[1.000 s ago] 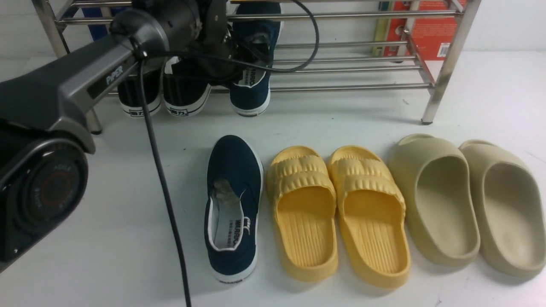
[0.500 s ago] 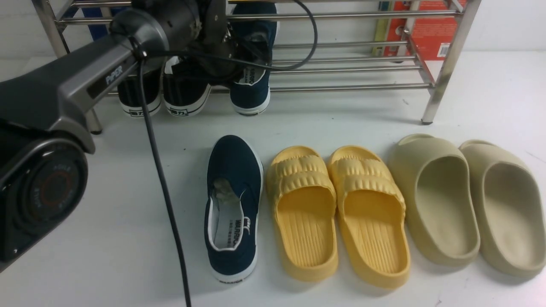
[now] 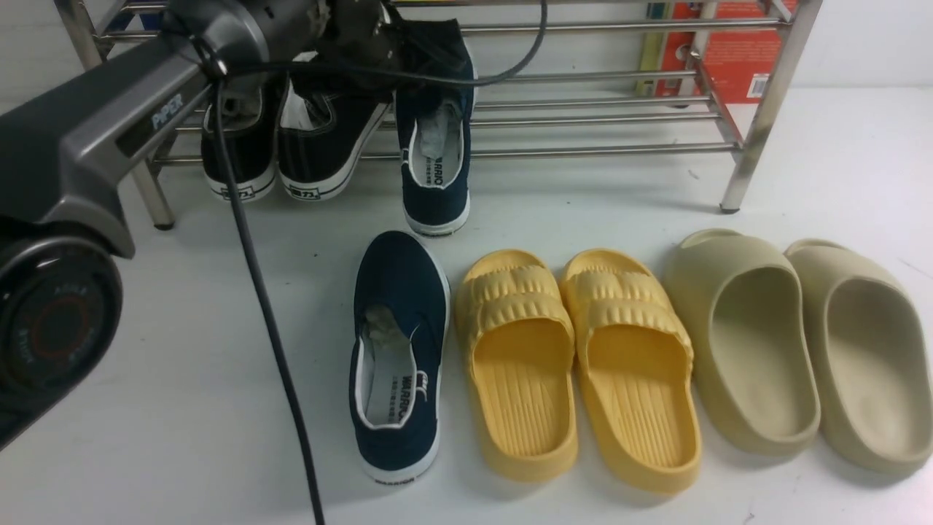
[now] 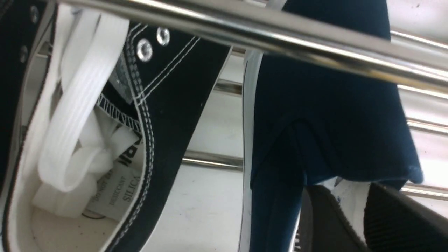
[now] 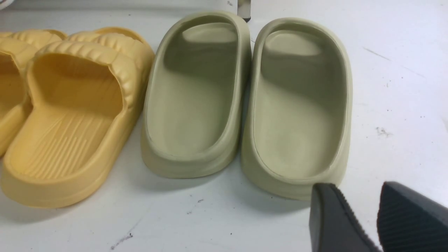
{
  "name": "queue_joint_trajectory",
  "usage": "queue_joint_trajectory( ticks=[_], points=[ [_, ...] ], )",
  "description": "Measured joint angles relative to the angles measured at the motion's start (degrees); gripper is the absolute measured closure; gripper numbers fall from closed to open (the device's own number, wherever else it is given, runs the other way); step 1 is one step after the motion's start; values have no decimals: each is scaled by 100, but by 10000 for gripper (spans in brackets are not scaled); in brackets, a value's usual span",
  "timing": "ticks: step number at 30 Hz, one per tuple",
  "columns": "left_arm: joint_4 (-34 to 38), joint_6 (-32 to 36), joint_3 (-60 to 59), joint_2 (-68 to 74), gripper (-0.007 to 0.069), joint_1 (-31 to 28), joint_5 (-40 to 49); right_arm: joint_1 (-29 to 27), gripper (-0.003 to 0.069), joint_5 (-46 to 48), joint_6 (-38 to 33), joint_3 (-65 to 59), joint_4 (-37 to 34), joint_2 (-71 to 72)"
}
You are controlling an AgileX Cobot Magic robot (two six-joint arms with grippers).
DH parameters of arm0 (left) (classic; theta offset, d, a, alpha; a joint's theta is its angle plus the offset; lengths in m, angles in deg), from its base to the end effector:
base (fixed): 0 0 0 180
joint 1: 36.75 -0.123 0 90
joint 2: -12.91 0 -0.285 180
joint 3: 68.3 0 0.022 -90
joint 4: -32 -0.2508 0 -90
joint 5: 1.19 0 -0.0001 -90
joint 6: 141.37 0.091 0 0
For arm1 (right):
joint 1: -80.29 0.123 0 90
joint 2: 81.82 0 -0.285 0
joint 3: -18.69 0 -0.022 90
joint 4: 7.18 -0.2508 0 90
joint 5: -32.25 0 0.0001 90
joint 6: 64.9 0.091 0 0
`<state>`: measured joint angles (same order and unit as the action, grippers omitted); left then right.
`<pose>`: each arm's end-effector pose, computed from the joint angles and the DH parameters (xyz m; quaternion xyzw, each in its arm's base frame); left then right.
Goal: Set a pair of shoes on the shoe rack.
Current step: Use the left arm to put a shoe into the shoe rack
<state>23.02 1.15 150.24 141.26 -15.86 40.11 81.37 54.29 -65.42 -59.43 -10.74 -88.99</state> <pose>0.4668 -0.1681 0.3102 -0.0991 0.9027 -0.1389 0.3950 0.0522 0.0031 0.1740 0.0050 0.8053 0.0293 0.5921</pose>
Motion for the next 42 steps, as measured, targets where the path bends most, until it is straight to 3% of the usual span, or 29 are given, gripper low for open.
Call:
queue_joint_trajectory(
  ticks=[9, 11, 15, 20, 25, 32, 42],
  points=[
    [220, 242, 0, -348, 418, 7, 407, 0, 419, 0, 0, 0, 0, 0],
    [235, 368, 0, -401, 448, 26, 610, 0, 419, 0, 0, 0, 0, 0],
    [228, 857, -61, -591, 632, 347, 1646, 0, 419, 0, 0, 0, 0, 0],
    [178, 984, -639, -945, 638, 807, 2097, 0, 419, 0, 0, 0, 0, 0],
    [128, 753, -1999, -1574, 638, 921, 1439, 0, 419, 0, 0, 0, 0, 0],
    [81, 447, -3954, -1989, 638, 910, -765, 0, 419, 0, 0, 0, 0, 0],
    [-39, 288, -4014, -1419, 638, 603, -2005, 0, 419, 0, 0, 0, 0, 0]
  ],
)
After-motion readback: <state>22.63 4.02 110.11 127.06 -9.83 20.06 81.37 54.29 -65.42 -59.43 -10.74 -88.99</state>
